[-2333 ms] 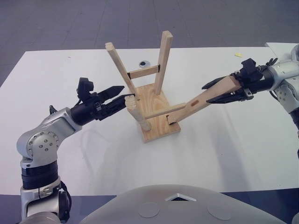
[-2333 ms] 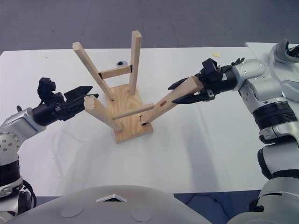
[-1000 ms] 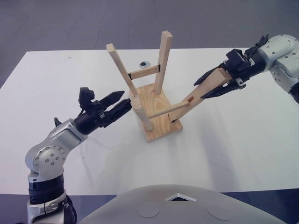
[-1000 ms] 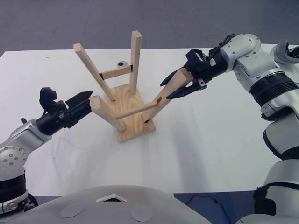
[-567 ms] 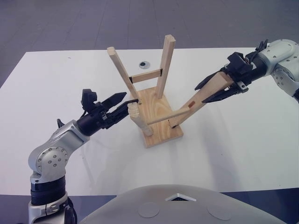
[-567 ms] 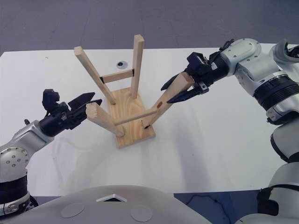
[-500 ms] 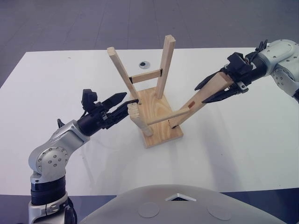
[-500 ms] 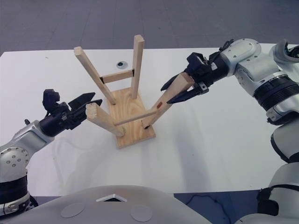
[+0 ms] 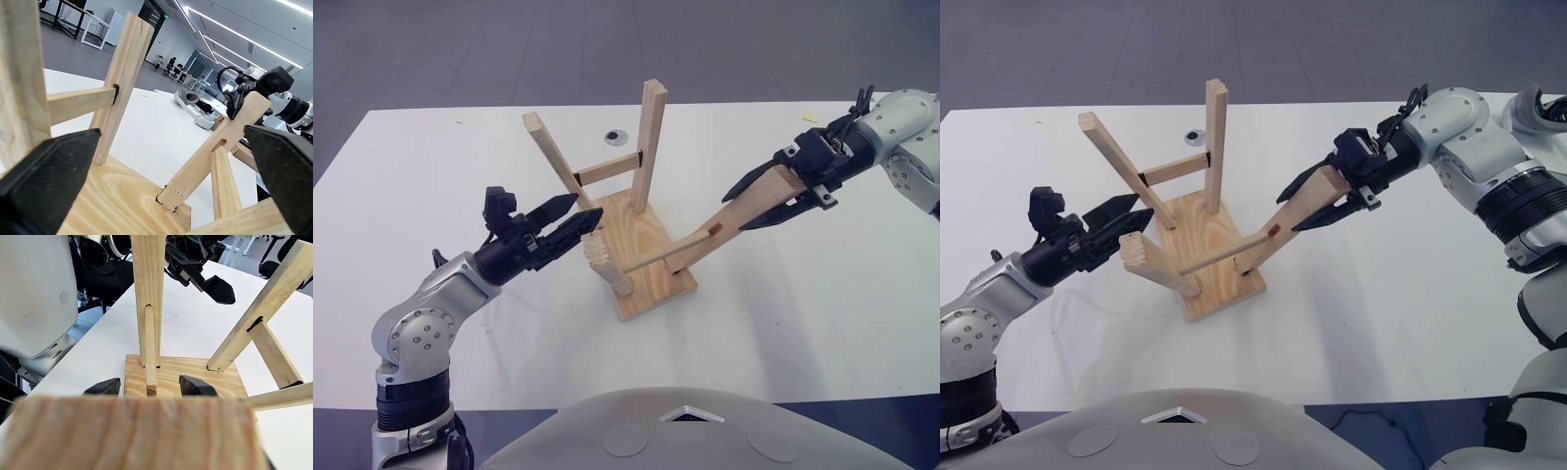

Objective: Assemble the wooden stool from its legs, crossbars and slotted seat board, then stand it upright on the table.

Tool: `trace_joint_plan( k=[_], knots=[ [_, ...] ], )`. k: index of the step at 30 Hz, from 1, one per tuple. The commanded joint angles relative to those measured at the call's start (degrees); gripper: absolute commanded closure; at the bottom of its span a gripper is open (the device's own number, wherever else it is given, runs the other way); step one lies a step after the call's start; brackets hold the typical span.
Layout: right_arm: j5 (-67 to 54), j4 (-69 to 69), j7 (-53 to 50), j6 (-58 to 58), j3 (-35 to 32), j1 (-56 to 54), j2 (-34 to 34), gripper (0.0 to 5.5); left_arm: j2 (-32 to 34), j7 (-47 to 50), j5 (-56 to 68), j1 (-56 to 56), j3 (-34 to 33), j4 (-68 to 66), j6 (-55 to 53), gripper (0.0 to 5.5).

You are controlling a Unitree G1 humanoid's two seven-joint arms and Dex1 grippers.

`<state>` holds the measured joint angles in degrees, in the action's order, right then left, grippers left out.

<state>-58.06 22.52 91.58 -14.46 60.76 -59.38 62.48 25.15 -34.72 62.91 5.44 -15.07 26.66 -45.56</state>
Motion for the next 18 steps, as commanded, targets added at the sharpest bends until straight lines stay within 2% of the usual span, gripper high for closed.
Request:
trace_joint_plan(
  k=[1, 7, 14, 18],
  knots=[
    [5.1, -0.9, 0.9, 6.1, 2.0, 2.5, -0.4, 3.46, 0.8, 0.5, -0.1, -0.7, 0.2, -0.4, 0.1, 0.10],
    [6.1, -4.4, 0.9, 8.1, 2.0, 4.0, 0.4, 3.46, 0.7, 0.4, -0.3, -0.4, 0.5, -0.3, 0.1, 0.10],
    [12.4, -3.3, 0.9, -2.4, 1.8, 7.1, -0.7, 3.46, 0.6, 0.8, -0.3, -0.3, 0.0, -0.4, 0.4, 0.10],
    [11.7, -3.7, 0.9, -0.3, 0.9, 8.5, -0.9, 3.46, 0.6, 0.9, -0.3, -0.4, 0.0, -0.6, 0.3, 0.10]
  ],
)
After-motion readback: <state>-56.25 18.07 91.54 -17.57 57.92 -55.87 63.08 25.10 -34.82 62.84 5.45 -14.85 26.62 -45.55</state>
